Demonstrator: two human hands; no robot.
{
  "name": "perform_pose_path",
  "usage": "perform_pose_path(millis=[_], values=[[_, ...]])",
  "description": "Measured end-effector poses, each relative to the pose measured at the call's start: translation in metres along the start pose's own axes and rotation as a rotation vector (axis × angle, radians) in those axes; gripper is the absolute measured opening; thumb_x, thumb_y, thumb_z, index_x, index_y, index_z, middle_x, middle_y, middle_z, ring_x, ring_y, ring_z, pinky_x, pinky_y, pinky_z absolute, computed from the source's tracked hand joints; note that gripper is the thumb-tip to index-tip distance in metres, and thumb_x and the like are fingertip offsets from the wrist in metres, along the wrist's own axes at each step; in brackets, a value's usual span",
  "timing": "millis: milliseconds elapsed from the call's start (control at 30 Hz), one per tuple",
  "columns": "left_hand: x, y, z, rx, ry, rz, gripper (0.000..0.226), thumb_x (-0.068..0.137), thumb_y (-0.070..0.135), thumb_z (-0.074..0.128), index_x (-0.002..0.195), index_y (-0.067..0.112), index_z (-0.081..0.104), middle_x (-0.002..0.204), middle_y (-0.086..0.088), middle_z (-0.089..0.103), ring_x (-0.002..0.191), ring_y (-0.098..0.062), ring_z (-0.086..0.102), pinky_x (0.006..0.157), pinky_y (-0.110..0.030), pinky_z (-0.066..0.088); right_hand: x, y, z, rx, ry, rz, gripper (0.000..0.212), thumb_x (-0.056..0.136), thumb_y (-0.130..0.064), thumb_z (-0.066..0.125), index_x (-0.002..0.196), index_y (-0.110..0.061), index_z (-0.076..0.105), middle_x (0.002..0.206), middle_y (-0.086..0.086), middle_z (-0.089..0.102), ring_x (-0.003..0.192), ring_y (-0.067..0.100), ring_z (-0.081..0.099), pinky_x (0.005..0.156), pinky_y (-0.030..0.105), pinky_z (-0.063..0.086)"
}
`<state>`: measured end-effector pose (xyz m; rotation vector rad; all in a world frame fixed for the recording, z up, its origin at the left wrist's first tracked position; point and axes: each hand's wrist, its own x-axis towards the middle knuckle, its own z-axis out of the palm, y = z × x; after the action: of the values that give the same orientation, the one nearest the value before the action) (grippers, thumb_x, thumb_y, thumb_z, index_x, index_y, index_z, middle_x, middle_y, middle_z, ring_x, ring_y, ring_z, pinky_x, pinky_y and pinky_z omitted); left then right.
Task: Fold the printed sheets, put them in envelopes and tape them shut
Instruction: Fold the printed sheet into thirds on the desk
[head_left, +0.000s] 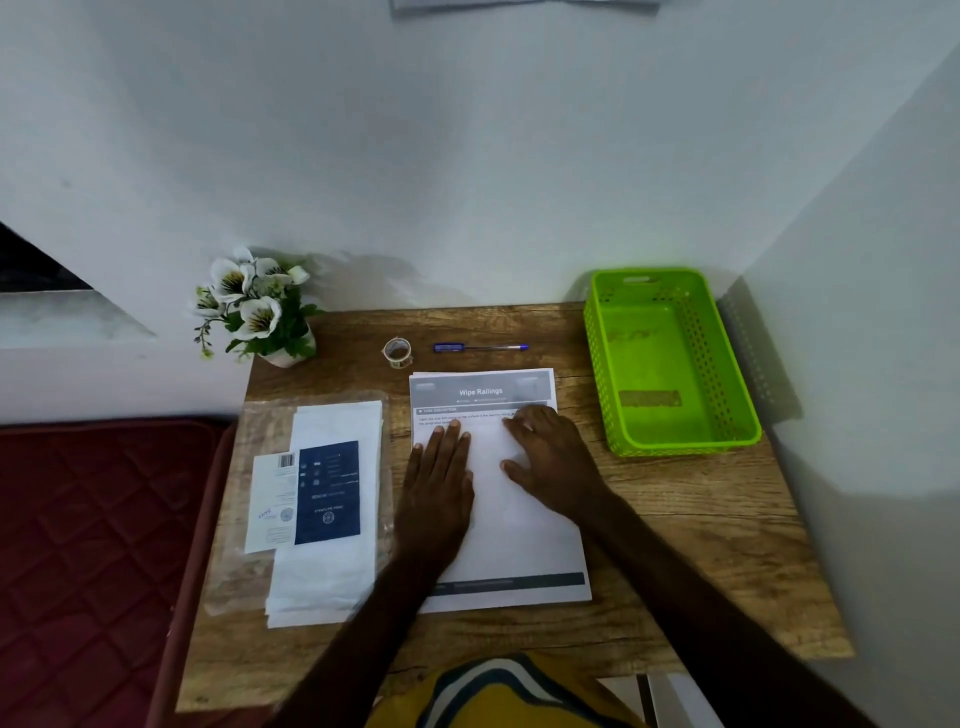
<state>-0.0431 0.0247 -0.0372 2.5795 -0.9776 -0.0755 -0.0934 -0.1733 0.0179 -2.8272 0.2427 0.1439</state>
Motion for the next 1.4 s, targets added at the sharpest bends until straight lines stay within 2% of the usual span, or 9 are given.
perform_pose_path(millis=[300, 500, 867, 967, 1067, 1133, 1267, 1333, 1400], values=[[0.0, 0.001, 0.0, -0.041, 0.016, -0.06, 0.055, 0.106, 0.031, 0.035, 0.158, 0.014, 0.033, 0.169, -0.005, 0.022, 0.158, -0.021, 0.015, 0.129, -0.044, 0.012, 0.019, 0.007, -0.015, 0.12, -0.073, 0.012, 0.061, 0.076, -0.047, 0.081, 0.128, -0.021, 0.063, 0.133, 0.003, 0.054, 0.132, 0.022, 0.043, 0.108, 0.038, 0.038], [0.0, 0.002, 0.0, -0.061, 0.043, -0.081, 0.059, 0.105, 0.029, 0.044, 0.16, 0.014, 0.029, 0.17, -0.004, 0.019, 0.158, -0.018, 0.012, 0.129, -0.044, 0.012, 0.028, 0.006, -0.022, 0.116, -0.129, 0.023, 0.062, 0.07, -0.049, 0.085, 0.121, -0.024, 0.063, 0.128, 0.001, 0.055, 0.125, 0.023, 0.045, 0.105, 0.039, 0.04], [-0.001, 0.003, -0.001, -0.069, 0.066, -0.083, 0.059, 0.105, 0.032, 0.042, 0.159, 0.013, 0.03, 0.169, -0.005, 0.021, 0.158, -0.019, 0.014, 0.128, -0.048, 0.017, 0.045, 0.001, -0.031, 0.051, -0.228, 0.027, 0.061, 0.064, -0.051, 0.088, 0.112, -0.026, 0.061, 0.124, 0.001, 0.054, 0.122, 0.023, 0.042, 0.099, 0.038, 0.039], [-0.001, 0.002, -0.002, -0.067, 0.082, -0.078, 0.058, 0.105, 0.033, 0.039, 0.159, 0.012, 0.031, 0.169, -0.006, 0.023, 0.158, -0.02, 0.016, 0.127, -0.049, 0.019, 0.049, -0.003, -0.032, 0.081, -0.242, 0.047, 0.057, 0.063, -0.046, 0.089, 0.105, -0.027, 0.055, 0.12, -0.002, 0.057, 0.12, 0.022, 0.042, 0.1, 0.042, 0.038], [0.001, 0.003, -0.006, -0.072, 0.091, -0.086, 0.059, 0.105, 0.032, 0.043, 0.159, 0.011, 0.029, 0.169, -0.007, 0.021, 0.158, -0.021, 0.014, 0.127, -0.05, 0.02, 0.05, -0.005, -0.032, 0.092, -0.246, 0.091, 0.056, 0.068, -0.038, 0.088, 0.107, -0.028, 0.049, 0.116, -0.001, 0.061, 0.122, 0.025, 0.044, 0.104, 0.05, 0.036], [0.001, 0.003, -0.009, -0.078, 0.092, -0.102, 0.06, 0.105, 0.033, 0.042, 0.159, 0.011, 0.028, 0.169, -0.006, 0.019, 0.158, -0.02, 0.013, 0.127, -0.05, 0.019, 0.049, -0.004, -0.032, 0.078, -0.255, 0.087, 0.051, 0.074, -0.035, 0.085, 0.111, -0.029, 0.052, 0.117, 0.001, 0.063, 0.123, 0.025, 0.044, 0.104, 0.051, 0.036], [0.005, 0.004, -0.019, -0.094, 0.112, -0.129, 0.061, 0.105, 0.038, 0.039, 0.16, 0.013, 0.028, 0.17, -0.005, 0.019, 0.158, -0.02, 0.014, 0.127, -0.049, 0.019, 0.049, 0.0, -0.039, 0.062, -0.246, 0.025, 0.021, 0.084, -0.029, 0.078, 0.103, -0.026, 0.069, 0.113, -0.008, 0.068, 0.124, 0.024, 0.046, 0.102, 0.048, 0.038], [0.007, 0.004, -0.024, -0.096, 0.135, -0.14, 0.061, 0.105, 0.04, 0.037, 0.16, 0.014, 0.028, 0.17, -0.005, 0.019, 0.158, -0.02, 0.015, 0.127, -0.05, 0.02, 0.05, -0.001, -0.047, 0.093, -0.192, 0.001, 0.009, 0.086, -0.028, 0.075, 0.09, -0.028, 0.067, 0.103, -0.009, 0.065, 0.12, 0.025, 0.048, 0.096, 0.042, 0.039], [0.009, 0.003, -0.026, -0.106, 0.157, -0.143, 0.061, 0.106, 0.041, 0.037, 0.16, 0.015, 0.027, 0.17, -0.005, 0.019, 0.158, -0.019, 0.013, 0.127, -0.05, 0.021, 0.049, -0.003, -0.055, 0.154, -0.111, -0.03, 0.018, 0.086, -0.024, 0.074, 0.079, -0.031, 0.058, 0.101, -0.001, 0.065, 0.112, 0.027, 0.055, 0.082, 0.032, 0.036]])
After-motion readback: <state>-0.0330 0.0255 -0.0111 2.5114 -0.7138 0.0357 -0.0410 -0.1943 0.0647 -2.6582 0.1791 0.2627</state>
